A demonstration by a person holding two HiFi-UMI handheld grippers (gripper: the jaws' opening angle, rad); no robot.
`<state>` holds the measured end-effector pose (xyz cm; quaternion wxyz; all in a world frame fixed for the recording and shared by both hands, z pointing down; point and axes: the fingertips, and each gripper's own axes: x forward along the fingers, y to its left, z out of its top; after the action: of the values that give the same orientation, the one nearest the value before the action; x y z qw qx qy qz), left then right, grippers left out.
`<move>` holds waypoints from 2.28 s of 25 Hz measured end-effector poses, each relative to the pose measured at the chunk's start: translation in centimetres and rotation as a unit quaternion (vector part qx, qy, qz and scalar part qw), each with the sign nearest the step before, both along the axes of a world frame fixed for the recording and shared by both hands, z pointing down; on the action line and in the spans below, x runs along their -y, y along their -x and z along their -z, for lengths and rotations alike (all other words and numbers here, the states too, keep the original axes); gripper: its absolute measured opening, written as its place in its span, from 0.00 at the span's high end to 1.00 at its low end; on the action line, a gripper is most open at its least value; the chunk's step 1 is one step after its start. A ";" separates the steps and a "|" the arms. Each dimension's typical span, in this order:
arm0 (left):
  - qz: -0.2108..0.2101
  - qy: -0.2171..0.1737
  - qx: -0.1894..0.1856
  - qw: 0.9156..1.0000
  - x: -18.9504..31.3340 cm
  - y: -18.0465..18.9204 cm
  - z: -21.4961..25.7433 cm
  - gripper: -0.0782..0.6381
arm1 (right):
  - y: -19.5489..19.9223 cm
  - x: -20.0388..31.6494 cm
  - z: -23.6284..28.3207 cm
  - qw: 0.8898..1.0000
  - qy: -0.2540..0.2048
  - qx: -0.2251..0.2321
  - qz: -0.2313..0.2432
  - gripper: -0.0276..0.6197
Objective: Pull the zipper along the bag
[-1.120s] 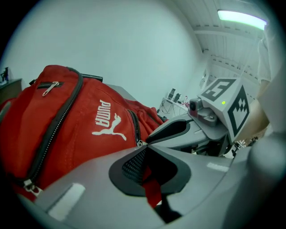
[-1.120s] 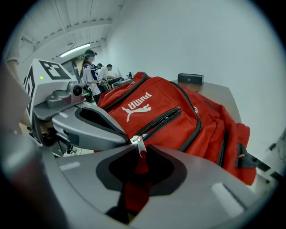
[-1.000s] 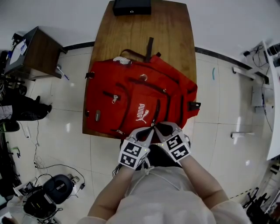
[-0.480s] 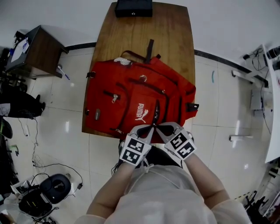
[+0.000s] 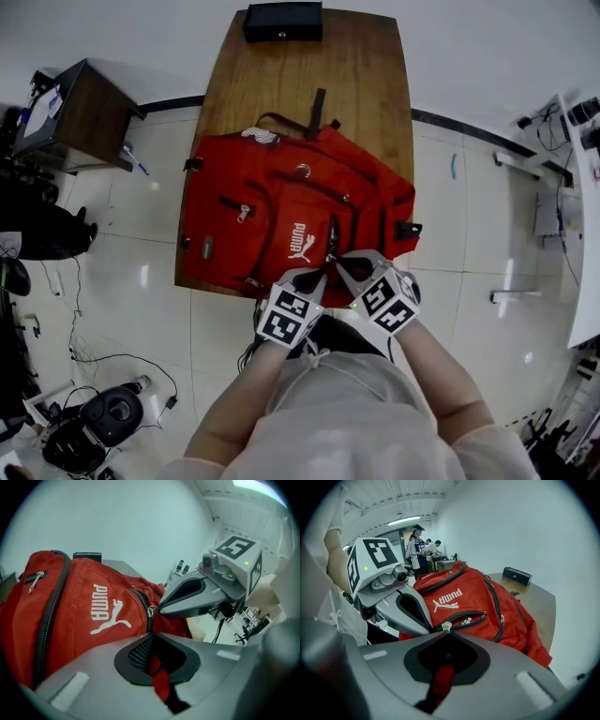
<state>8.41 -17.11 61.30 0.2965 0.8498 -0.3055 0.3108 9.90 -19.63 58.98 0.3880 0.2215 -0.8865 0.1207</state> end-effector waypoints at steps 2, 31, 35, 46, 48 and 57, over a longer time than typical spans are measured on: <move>0.000 0.009 -0.005 1.000 0.0 0.0 -0.2 0.88 | -0.2 0.6 0.2 1.000 -0.006 0.001 -0.007 0.95; 0.001 0.060 -0.036 0.998 -0.2 -0.6 -0.7 0.88 | -1.8 9.7 -2.2 0.994 0.047 0.015 -0.102 0.94; -0.001 0.059 -0.035 0.998 -0.2 -0.7 -0.5 0.88 | -1.8 9.9 -2.5 0.990 0.067 0.032 -0.121 0.93; 0.014 0.024 -0.067 0.997 -0.3 -0.4 0.6 0.88 | -4.3 8.7 3.2 0.966 -0.005 0.169 -0.197 0.86; 0.026 -0.004 -0.078 0.997 0.0 -0.3 2.3 0.88 | -4.9 7.7 5.3 0.961 -0.036 0.190 -0.197 0.93; 0.051 -0.232 -0.123 0.964 0.2 1.1 16.5 0.88 | -4.0 1.8 14.1 0.941 -0.138 0.258 -0.171 0.95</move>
<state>7.28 -17.36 44.83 0.1417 0.9104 -0.3730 0.1093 13.88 -21.48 44.85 0.0852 0.3821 -0.9130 0.1150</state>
